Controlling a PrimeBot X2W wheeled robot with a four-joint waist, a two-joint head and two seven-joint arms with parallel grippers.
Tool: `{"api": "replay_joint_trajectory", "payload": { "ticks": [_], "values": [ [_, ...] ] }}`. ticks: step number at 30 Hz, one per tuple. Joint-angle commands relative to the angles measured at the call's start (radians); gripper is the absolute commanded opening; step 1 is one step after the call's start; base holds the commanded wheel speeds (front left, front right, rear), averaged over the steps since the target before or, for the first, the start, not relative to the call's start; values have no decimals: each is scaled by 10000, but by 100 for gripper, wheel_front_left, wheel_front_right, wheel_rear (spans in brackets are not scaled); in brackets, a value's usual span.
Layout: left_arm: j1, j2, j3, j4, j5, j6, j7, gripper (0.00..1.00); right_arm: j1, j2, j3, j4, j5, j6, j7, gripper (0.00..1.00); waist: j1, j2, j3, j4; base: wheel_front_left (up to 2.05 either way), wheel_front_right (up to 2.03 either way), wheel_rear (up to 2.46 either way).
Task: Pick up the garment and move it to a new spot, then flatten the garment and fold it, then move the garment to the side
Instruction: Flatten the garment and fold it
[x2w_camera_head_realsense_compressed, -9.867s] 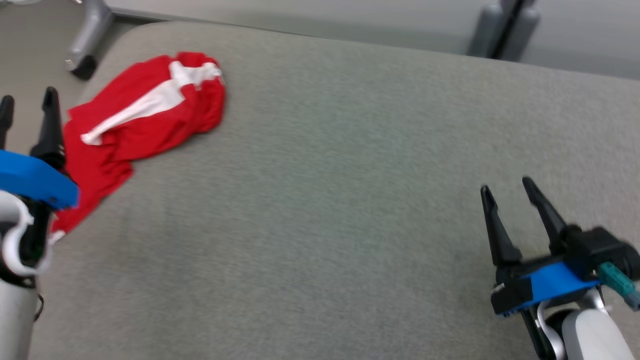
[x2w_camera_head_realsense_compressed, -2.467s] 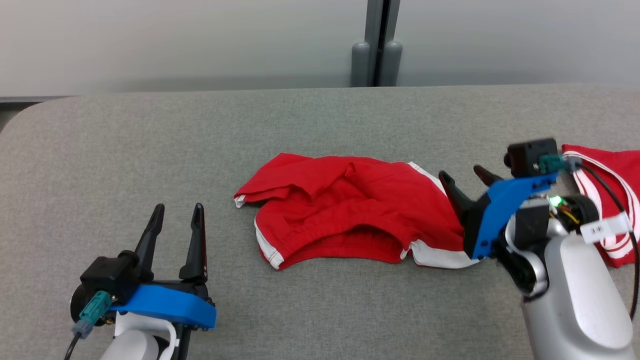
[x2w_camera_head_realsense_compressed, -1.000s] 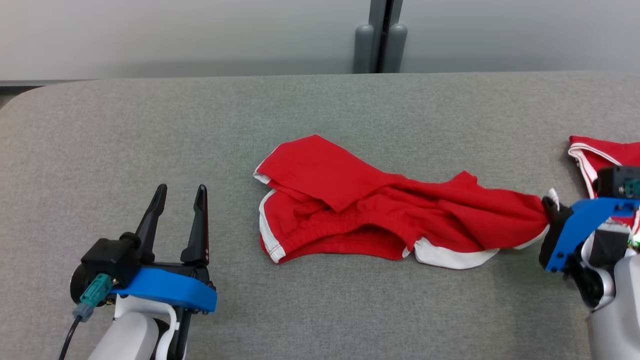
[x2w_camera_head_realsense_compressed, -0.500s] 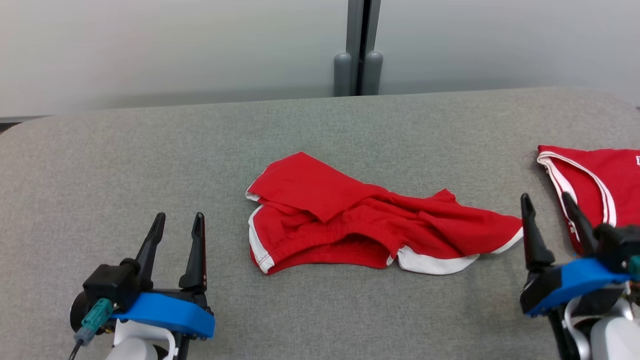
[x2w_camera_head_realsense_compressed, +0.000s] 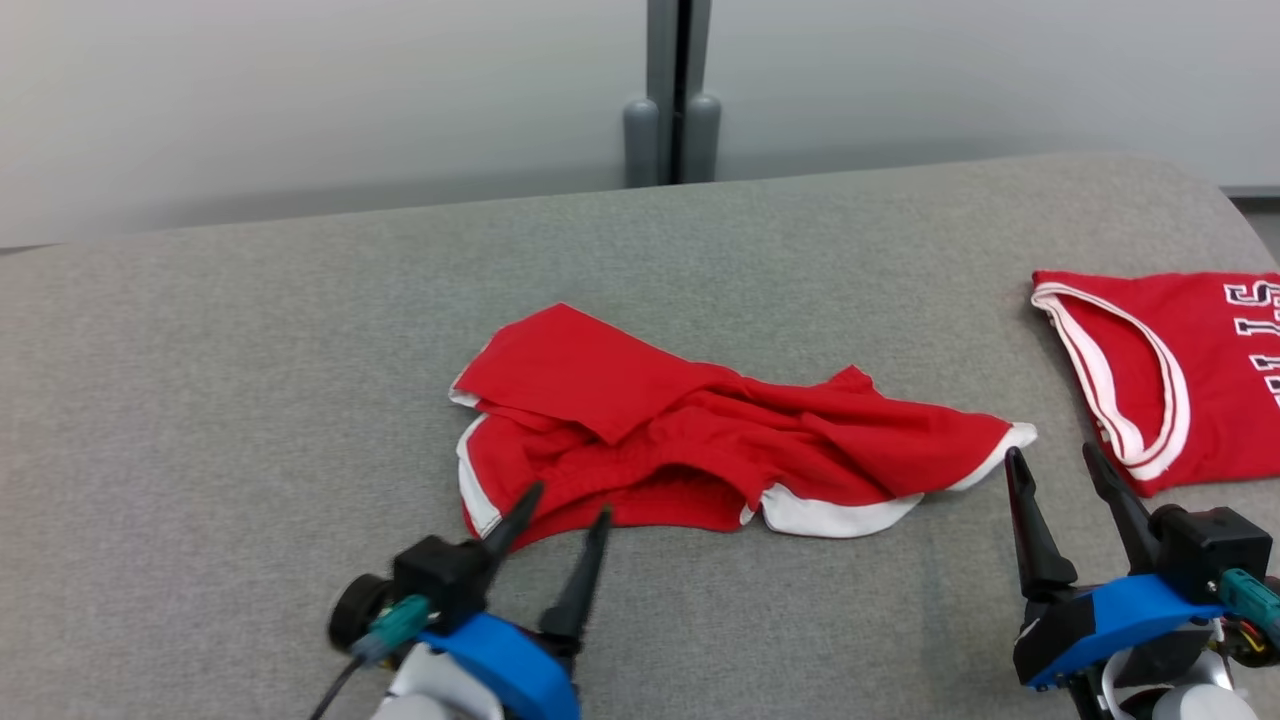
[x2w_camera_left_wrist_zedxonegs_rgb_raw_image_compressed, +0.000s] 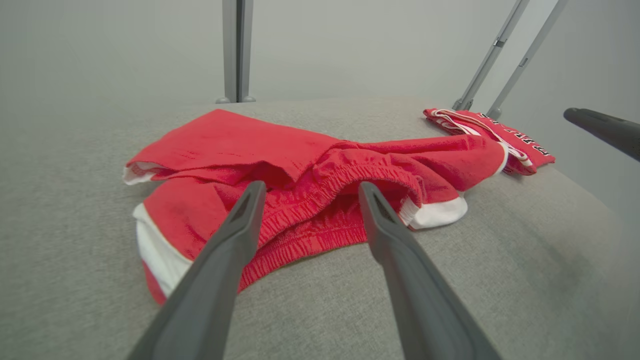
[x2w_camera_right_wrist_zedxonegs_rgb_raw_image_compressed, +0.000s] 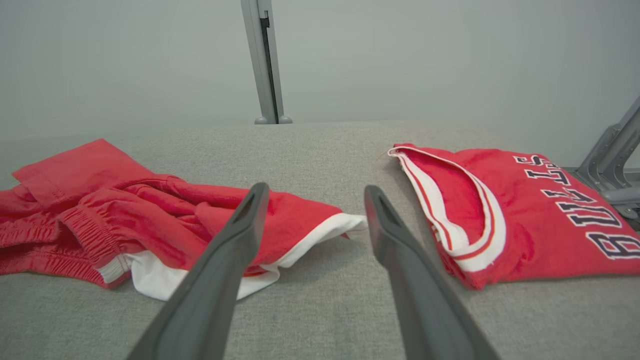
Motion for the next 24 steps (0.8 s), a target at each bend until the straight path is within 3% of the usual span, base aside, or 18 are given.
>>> {"api": "replay_joint_trajectory", "payload": {
  "ticks": [1, 8, 14, 20, 21, 22, 24],
  "values": [
    [-289, -169, -231, 223, 67, -167, 140, 100, -103, 1, 59, 29, 19, 2, -44, 100, 1, 0, 82, -86, 0, 0, 0],
    [-1669, -1221, -1451, 1989, 31, -848, 894, 100, -451, 0, 394, 129, 272, 4, -242, 100, 1, 0, 496, -600, 0, 0, 0],
    [-2540, -1664, -1847, 3248, -441, -998, 1023, 100, -649, -6, 587, 385, 557, 2, -412, 100, 1, 0, 706, -1101, 0, 0, 0],
    [-3139, -1888, -2300, 3647, -1215, -1044, 799, 100, -681, -2, 598, 507, 635, 4, -531, 100, 1, 0, 715, -1293, 0, 0, 0],
    [-3220, -1882, -2314, 3715, -1383, -1045, 723, 32, -658, -1, 614, 530, 632, 4, -550, 100, 1, 0, 700, -1303, 0, 0, 0],
    [-3258, -1876, -2327, 3773, -1530, -1027, 655, 0, -665, -1, 626, 550, 648, 4, -559, 100, 1, 0, 686, -1309, 0, 0, 0],
    [-3307, -1838, -2247, 3955, -1793, -1025, 477, 0, -709, -1, 672, 558, 671, 4, -572, 100, 1, 0, 663, -1295, 0, 0, 0]
  ]
}}
